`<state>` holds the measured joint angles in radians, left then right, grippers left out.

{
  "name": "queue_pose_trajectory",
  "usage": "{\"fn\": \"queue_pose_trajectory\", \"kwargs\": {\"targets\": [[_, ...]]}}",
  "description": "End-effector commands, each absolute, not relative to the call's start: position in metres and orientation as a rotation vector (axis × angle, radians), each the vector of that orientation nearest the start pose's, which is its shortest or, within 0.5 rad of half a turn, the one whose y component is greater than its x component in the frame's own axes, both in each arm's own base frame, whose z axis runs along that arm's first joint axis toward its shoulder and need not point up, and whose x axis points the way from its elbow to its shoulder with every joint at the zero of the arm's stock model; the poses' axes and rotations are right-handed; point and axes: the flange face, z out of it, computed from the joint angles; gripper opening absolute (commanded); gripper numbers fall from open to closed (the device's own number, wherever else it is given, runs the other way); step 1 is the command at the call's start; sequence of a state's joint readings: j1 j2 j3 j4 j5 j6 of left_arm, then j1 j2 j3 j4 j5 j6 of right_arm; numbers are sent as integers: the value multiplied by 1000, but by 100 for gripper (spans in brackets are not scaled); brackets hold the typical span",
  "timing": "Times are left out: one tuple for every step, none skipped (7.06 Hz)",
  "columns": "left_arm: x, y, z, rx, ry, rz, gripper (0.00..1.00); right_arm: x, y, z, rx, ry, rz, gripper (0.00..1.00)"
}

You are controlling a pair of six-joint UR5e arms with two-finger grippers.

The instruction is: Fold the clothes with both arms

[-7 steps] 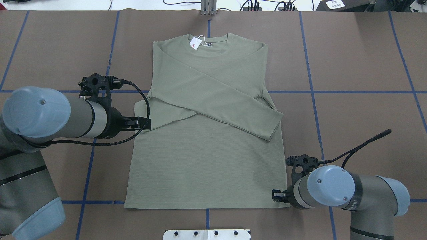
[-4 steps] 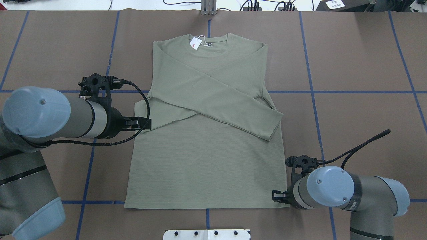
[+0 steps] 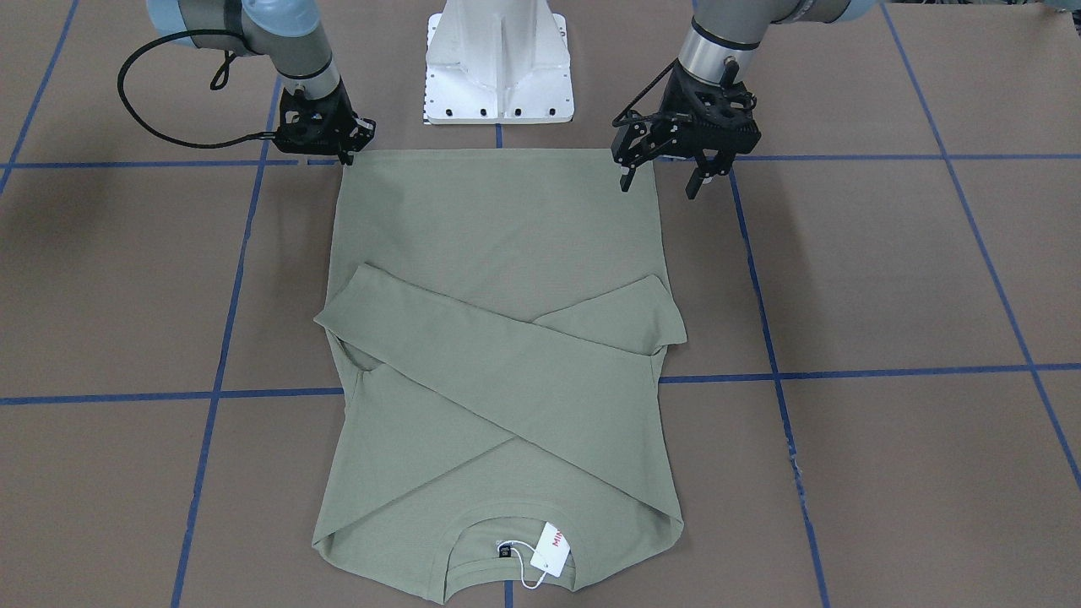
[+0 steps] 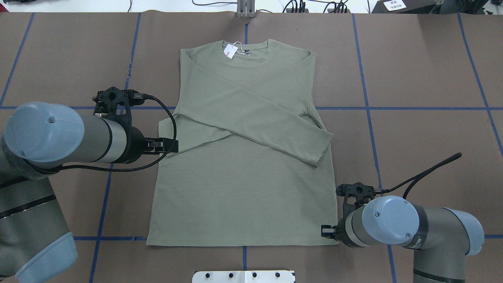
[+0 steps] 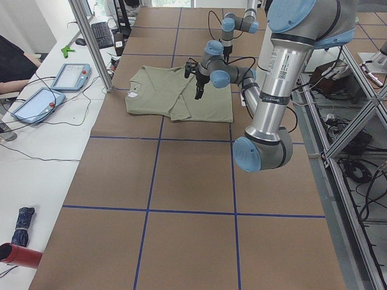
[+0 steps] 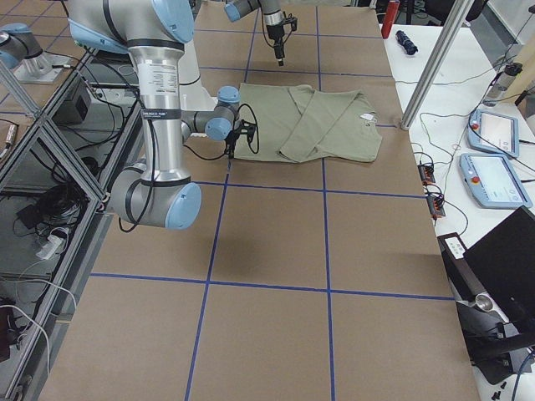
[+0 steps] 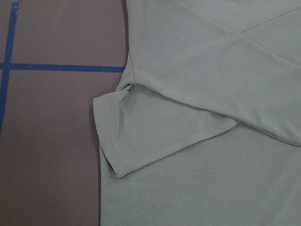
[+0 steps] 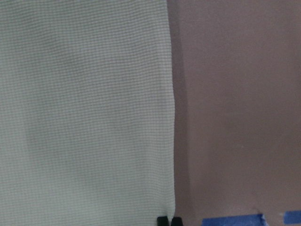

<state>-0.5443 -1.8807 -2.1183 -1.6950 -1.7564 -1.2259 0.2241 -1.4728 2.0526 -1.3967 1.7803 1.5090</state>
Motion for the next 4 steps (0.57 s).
{"fn": "queue_pose_trajectory", "kwargs": {"targets": [[395,-365,258,217,941,-147,100,-465,-223,360,-83,-799,77,0],[413,-332,278,145,963,-174,100,-459,-223,351,-80,-819,78,0],[431,-297,293,68,978,-193,100,-452,-223,343,-75,-837,77,0],[449,-268,296,30,971,-218,100,-448,-225,338,-71,-850,80,0]]}}
